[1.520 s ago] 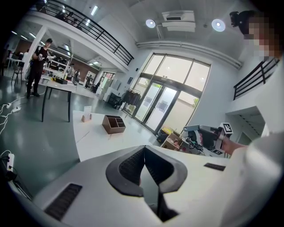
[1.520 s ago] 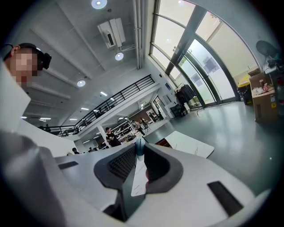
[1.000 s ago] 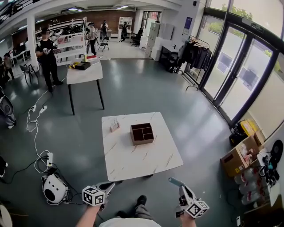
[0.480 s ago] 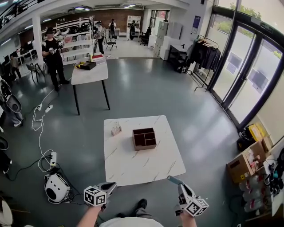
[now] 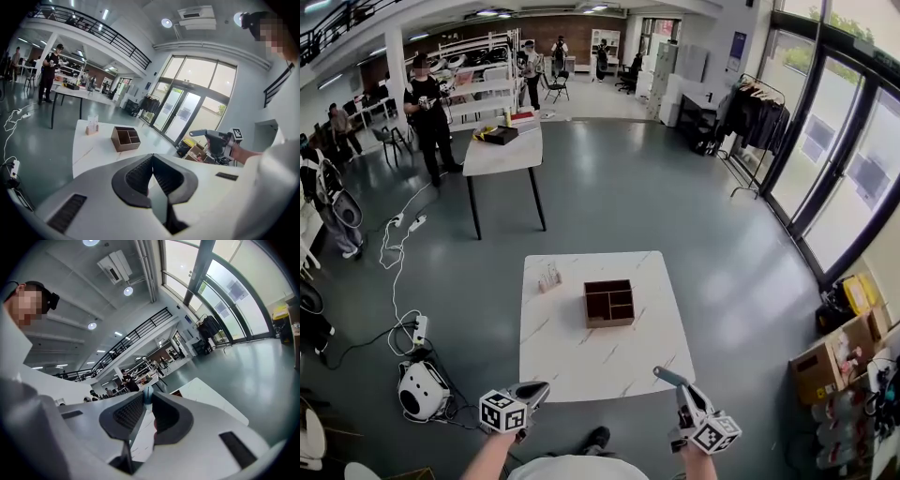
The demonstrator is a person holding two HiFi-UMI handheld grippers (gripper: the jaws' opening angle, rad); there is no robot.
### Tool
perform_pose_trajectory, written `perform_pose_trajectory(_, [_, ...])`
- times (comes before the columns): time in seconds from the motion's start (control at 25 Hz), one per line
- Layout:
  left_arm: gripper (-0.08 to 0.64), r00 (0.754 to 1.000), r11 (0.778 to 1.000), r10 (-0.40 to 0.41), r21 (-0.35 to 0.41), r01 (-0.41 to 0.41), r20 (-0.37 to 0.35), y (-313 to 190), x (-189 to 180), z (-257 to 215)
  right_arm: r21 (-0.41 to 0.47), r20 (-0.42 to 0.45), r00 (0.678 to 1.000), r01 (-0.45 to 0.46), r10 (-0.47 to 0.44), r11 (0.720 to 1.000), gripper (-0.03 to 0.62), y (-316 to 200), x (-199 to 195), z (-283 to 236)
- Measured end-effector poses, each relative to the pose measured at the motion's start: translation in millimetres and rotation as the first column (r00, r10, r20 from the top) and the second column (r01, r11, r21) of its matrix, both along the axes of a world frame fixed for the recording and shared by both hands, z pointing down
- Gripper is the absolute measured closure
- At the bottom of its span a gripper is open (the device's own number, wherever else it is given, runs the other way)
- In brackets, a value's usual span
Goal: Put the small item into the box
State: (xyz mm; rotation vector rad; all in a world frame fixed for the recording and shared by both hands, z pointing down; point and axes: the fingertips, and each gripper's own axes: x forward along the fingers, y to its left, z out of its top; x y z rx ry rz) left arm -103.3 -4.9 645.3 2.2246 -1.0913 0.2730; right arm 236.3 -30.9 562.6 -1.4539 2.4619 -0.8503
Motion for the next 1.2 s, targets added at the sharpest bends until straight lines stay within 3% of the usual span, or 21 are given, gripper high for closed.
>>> perform_pose_trajectory(0.68, [0.546,0.993,0.993,-0.113,0.024,0.113,0.023,-57.6,43.0,0.5,-0.006,-0.001,0.991,0.137,-0.137,0.991,0.517,-83.5,40.0,24.7])
perform_pose_trajectory(1.2, [0.546,0.995,0.995,-0.098,-0.013,0.098,0.027,-66.8,57.8,13.8,-0.052,-0.031,0.985,0.168,-0.169,0.984,0.516,-100.1,31.3,39.6])
